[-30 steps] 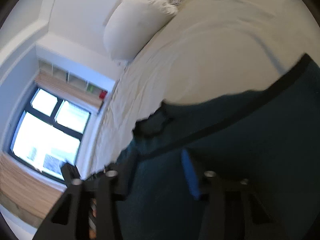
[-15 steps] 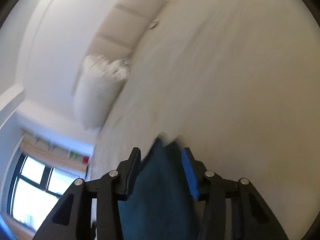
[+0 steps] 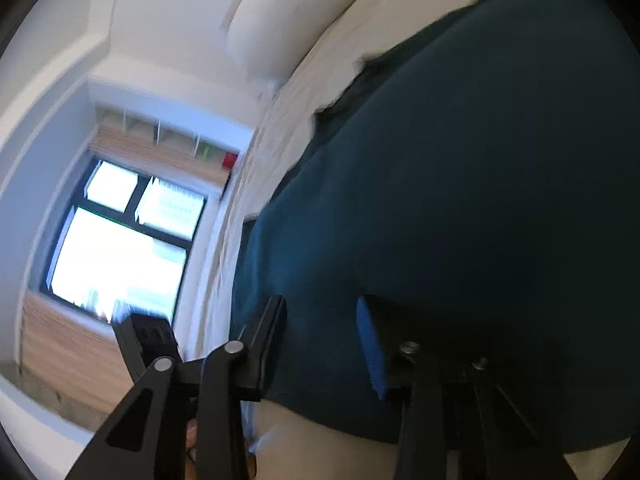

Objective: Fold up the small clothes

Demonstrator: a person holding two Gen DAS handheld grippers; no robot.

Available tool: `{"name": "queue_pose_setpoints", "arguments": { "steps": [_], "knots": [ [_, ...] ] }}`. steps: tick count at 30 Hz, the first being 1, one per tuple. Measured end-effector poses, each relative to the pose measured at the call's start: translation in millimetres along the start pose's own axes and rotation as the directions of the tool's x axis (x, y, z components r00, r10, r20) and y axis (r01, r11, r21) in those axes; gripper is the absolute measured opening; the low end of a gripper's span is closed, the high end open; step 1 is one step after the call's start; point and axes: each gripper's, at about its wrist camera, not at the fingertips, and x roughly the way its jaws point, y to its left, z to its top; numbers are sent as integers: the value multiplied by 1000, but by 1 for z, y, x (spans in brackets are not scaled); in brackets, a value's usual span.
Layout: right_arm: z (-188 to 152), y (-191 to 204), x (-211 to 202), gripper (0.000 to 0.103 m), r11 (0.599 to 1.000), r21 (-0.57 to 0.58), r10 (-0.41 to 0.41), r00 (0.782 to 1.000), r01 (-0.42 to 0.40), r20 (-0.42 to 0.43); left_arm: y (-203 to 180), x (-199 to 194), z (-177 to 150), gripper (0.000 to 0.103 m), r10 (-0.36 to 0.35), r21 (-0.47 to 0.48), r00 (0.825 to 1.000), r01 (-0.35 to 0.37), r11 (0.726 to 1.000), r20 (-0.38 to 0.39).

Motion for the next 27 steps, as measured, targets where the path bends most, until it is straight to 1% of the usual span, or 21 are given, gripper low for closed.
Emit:
{"name": "queue_pose_setpoints", "arguments": {
  "steps": [1,3,4,6,8,10,11,12,13,14,15,17,18,19,21,23,24,27],
  "knots": [
    [8,-10,-17,39,1000,19,-14,999,13,47,1,0,0,8,0,-4,1000,0,1000,2],
    [17,-29,-49,35,998,59,-34,992,27,121,2,0,-2,8,1,-8,1000,-1,1000,6],
    [26,-39,-60,34,997,70,-49,988,39,147,1,0,-3,8,7,-5,1000,-7,1000,9],
    [33,-53,-86,33,993,92,-93,975,75,202,-2,1,-6,8,19,8,1000,-19,1000,12],
    [41,-68,-120,33,985,120,-153,952,124,266,-3,2,-7,8,23,12,1000,-23,1000,12],
    [46,-76,-149,34,970,152,-229,918,188,323,-2,4,-3,8,29,18,1000,-29,999,9],
    [44,-77,-160,43,957,183,-278,895,225,350,-3,4,-4,8,33,21,999,-33,999,10],
    [45,-82,-173,50,946,217,-308,874,241,375,-9,2,-6,8,38,25,999,-39,999,12],
    [44,-83,-182,50,942,248,-312,862,227,398,-10,2,-6,8,43,29,999,-44,999,13],
    [44,-79,-184,50,943,260,-301,861,206,410,-12,3,-6,8,49,33,999,-49,998,14],
    [45,-68,-180,50,947,253,-290,864,198,410,-12,2,-6,8,55,38,998,-56,998,16],
    [46,-42,-168,50,963,190,-251,883,189,396,-14,2,-7,8,62,42,998,-63,997,17],
    [48,-25,-153,50,974,141,-216,903,176,370,-15,2,-7,8,65,44,998,-66,997,18],
    [49,-12,-140,51,981,106,-191,918,164,347,-16,1,-7,8,68,46,998,-68,997,18],
    [57,11,-106,54,991,38,-137,953,132,271,-18,0,-7,8,75,50,997,-76,996,17],
    [55,28,-66,54,994,-5,-102,976,105,191,-19,-1,-8,8,78,53,997,-79,995,18],
    [54,35,-46,54,994,-32,-98,985,104,144,-19,-1,-8,8,77,51,997,-78,996,18],
    [53,43,0,54,991,-89,-98,995,101,37,-19,-2,-8,8,71,46,997,-72,996,16]
  ]
}}
